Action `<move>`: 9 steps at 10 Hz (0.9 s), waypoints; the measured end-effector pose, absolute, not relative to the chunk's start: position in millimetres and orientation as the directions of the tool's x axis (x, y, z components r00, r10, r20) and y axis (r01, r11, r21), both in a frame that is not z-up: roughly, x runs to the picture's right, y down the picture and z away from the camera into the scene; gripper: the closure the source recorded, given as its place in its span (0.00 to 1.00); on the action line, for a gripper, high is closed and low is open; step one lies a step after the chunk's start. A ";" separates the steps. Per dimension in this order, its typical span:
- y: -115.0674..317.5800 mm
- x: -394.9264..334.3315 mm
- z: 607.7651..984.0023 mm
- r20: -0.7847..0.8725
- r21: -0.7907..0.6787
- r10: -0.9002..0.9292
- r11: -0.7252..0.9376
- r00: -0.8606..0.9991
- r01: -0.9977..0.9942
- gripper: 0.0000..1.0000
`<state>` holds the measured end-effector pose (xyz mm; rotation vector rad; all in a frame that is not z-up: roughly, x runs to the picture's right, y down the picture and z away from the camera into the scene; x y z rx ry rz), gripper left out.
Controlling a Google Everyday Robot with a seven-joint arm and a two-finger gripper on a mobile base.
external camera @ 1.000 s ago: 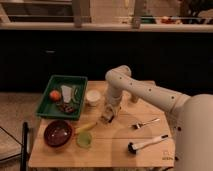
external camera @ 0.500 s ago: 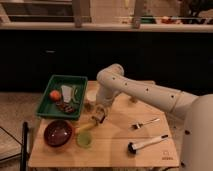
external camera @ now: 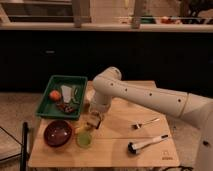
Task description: Place eraser in plastic cup
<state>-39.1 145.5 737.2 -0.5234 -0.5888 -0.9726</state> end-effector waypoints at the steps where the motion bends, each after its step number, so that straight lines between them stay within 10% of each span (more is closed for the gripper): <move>1: 150.1 -44.2 731.9 0.676 -0.130 -0.611 0.452 0.412 0.883 1.00; 9: 192.8 -91.6 709.2 0.706 -0.041 -0.680 0.239 0.197 0.970 1.00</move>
